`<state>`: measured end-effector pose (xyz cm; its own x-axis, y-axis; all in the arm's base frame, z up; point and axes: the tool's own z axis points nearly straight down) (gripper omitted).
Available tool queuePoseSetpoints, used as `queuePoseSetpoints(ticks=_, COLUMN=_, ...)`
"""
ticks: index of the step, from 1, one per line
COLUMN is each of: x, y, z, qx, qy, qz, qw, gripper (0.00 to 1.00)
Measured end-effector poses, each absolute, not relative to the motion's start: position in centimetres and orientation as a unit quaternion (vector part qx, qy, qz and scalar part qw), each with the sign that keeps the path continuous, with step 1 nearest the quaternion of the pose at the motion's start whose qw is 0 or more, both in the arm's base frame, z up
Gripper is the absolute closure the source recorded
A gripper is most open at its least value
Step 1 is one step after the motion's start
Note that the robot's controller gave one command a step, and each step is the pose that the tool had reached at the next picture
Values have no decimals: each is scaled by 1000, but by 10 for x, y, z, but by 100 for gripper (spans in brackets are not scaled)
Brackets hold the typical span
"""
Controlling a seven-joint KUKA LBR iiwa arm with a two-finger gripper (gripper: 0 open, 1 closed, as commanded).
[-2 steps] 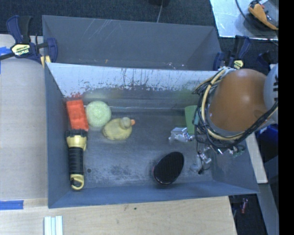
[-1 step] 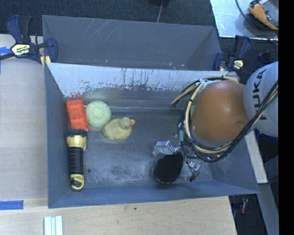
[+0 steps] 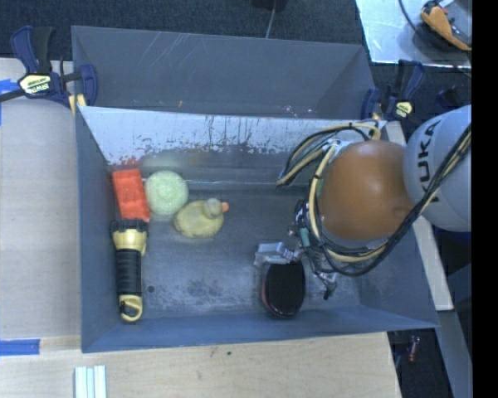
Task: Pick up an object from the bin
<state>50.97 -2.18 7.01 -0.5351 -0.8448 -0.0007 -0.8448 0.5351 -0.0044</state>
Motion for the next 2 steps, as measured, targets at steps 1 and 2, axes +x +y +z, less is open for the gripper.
queuePoseSetpoints(ticks=1, x=497, y=-13, z=71, qx=-500, qy=866, qz=0, qw=3, gripper=100)
queuePoseSetpoints(ticks=2, x=497, y=-13, z=71, qx=-500, qy=866, qz=0, qw=4, gripper=100)
